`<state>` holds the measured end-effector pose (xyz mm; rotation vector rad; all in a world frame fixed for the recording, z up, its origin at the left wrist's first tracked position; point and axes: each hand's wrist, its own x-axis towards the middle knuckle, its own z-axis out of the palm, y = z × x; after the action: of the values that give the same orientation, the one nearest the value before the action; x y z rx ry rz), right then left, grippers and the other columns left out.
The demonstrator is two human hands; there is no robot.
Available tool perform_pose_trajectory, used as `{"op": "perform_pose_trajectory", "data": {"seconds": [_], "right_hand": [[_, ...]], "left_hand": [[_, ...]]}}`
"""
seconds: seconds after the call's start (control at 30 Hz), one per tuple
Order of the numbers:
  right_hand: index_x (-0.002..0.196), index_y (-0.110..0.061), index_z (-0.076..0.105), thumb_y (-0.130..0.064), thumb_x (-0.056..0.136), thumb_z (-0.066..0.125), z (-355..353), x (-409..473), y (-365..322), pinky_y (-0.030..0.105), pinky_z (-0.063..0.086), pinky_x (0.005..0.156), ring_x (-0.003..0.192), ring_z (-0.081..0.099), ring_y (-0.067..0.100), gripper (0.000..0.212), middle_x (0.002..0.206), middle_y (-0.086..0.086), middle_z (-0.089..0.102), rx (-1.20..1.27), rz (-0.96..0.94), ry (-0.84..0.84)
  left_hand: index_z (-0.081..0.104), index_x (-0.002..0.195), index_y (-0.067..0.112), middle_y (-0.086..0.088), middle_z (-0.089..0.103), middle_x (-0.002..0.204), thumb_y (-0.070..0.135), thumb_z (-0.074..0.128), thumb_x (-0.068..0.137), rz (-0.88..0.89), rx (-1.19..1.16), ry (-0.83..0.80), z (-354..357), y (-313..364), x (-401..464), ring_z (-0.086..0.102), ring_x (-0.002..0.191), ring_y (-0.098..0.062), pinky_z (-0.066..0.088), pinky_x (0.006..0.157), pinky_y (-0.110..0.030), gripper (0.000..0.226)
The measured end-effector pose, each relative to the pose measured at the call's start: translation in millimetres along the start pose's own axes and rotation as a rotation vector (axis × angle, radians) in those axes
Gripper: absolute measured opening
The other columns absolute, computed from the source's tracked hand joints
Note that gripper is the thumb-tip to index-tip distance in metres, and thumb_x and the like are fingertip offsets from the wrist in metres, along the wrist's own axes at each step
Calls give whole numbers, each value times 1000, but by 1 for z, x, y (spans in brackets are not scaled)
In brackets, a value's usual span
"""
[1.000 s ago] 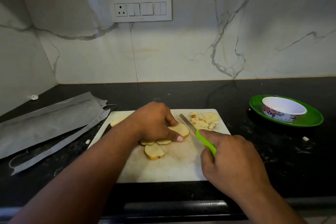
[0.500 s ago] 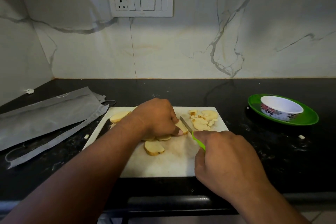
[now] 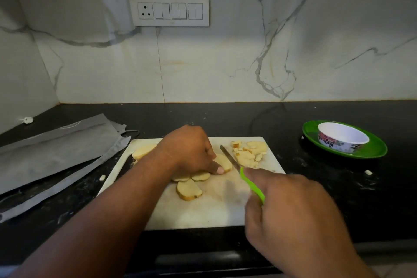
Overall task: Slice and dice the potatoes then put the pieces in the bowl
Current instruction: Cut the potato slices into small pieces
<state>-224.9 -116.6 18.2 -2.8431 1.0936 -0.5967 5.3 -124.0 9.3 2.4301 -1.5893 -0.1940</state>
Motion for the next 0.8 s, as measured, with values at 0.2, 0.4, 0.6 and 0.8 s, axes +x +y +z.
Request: {"op": "perform_pose_trajectory", "data": {"seconds": [0.2,0.4,0.6,0.8], "right_hand": [[135,-35,48,-37,90,47,36,25,-5,26,48,74,93,61,13,45,105,-8,63,-34,-22,-20],[136,-65,35,-44,92,49,24,-14,-3,23,53,87,103,64,5,50,113,-24,64,-21,-51,-34],[146,-59,7,-57,94,35,-5,-28,3,18,41,100,122,52,3,60,132,-21,52,112,34,-150],[137,-39,45,-43,90,46,18,15,-7,26,51,82,96,60,11,48,107,-13,64,29,11,23]], "left_hand": [[82,104,31,17,78,101,58,85,76,7,-12,2,1,-2,0,69,89,-2,60,90,-37,39],[81,110,30,18,77,110,60,84,76,26,18,-12,-1,-2,1,68,96,-3,59,93,-36,45],[78,118,34,20,75,117,57,78,85,75,93,-49,-8,-1,-5,67,102,-3,57,95,-31,40],[82,104,34,21,77,104,51,88,77,30,-14,-25,-8,-6,-5,68,94,1,58,93,-31,32]]}}
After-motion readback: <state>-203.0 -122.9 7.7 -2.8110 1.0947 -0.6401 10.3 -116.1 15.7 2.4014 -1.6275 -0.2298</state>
